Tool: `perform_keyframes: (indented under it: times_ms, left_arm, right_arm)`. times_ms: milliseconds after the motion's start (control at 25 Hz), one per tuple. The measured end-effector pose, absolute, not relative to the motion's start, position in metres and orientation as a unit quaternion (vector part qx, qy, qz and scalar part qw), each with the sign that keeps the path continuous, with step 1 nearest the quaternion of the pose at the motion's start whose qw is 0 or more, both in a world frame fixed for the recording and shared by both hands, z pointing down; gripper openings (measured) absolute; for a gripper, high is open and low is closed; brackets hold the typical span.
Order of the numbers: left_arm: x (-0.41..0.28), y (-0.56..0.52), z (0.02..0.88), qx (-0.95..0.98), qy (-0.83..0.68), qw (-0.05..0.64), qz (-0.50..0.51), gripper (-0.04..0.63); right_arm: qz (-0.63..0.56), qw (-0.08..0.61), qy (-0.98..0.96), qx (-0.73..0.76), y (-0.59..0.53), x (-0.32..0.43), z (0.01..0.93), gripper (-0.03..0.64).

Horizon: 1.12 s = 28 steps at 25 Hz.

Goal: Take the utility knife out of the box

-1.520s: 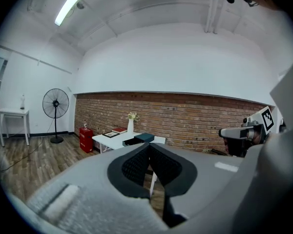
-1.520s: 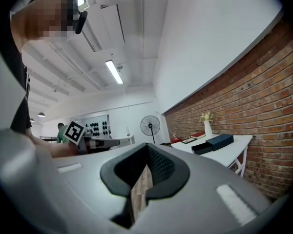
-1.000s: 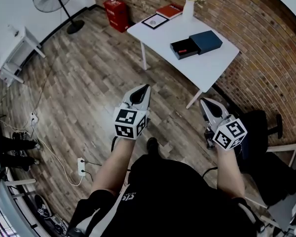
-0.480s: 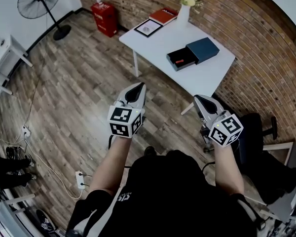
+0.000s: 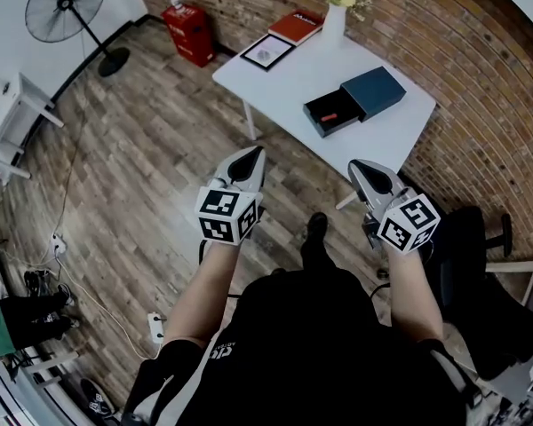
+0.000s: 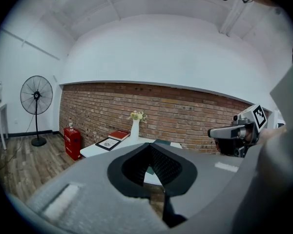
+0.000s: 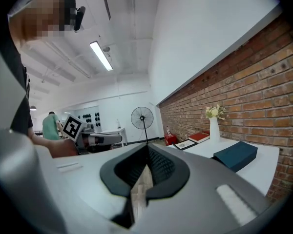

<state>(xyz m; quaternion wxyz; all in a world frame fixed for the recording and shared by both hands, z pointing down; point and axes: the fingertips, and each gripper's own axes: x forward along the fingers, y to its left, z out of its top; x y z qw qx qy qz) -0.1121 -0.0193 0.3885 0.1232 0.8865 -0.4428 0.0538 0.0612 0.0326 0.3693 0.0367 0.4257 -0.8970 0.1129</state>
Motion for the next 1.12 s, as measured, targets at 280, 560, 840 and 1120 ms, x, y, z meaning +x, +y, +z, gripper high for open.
perform_keyframes:
  times_ms: [280, 560, 840, 1120]
  left_arm:
    - [-0.054, -0.122, 0.405, 0.886, -0.439, 0.132, 0.073, 0.008]
    - [-0.008, -0.217, 0.406, 0.878, -0.45, 0.132, 0.093, 0.008]
    - [-0.011, -0.265, 0.412, 0.864, -0.474, 0.144, 0.091, 0.008]
    - [-0.029, -0.294, 0.43, 0.866, -0.465, 0.162, 0.083, 0.008]
  right_arm:
    - [0.129, 0.037, -0.896, 0.424, -0.072, 0.111, 0.393, 0.002]
    - [0.145, 0.041, -0.903, 0.403, -0.172, 0.149, 0.405, 0.002]
    - [0.153, 0.083, -0.907, 0.383, -0.224, 0.147, 0.43, 0.002]
    - [0.15, 0.154, -0.895, 0.39, -0.245, 0.129, 0.46, 0.002]
